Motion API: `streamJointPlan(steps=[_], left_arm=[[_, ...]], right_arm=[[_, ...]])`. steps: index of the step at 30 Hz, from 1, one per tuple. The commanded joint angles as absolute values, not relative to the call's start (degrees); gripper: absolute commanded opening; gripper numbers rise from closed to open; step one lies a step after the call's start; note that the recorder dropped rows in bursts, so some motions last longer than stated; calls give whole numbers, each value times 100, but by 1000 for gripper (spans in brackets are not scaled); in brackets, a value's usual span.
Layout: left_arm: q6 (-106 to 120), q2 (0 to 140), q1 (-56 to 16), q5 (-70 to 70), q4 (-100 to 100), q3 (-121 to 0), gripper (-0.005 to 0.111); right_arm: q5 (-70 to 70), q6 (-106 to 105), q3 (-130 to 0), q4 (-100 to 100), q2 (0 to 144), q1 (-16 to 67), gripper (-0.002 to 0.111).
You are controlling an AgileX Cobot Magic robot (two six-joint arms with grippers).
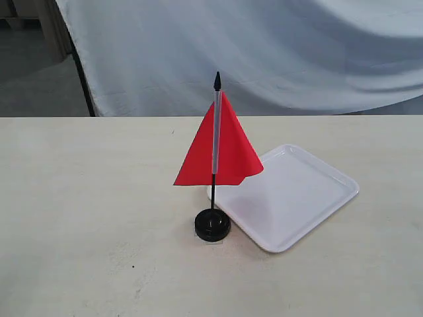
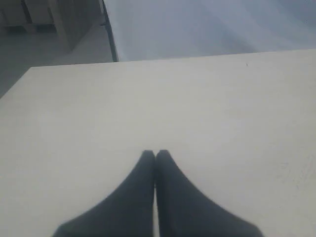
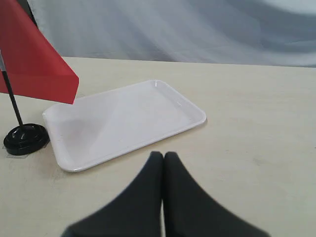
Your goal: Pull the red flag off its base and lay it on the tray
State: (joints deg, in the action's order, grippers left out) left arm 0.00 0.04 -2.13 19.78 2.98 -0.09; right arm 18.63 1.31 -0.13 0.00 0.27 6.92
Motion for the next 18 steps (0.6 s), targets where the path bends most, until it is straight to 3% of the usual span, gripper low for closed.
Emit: streamJointPlan(steps=[1,18], left_arm=[[0,0,-198,1967,276,0,0],[0,0,-198,1967,276,0,0]], right_arm=[[1832,79,0,0,0,695,-1],[1794,64,0,0,0,695,-1]])
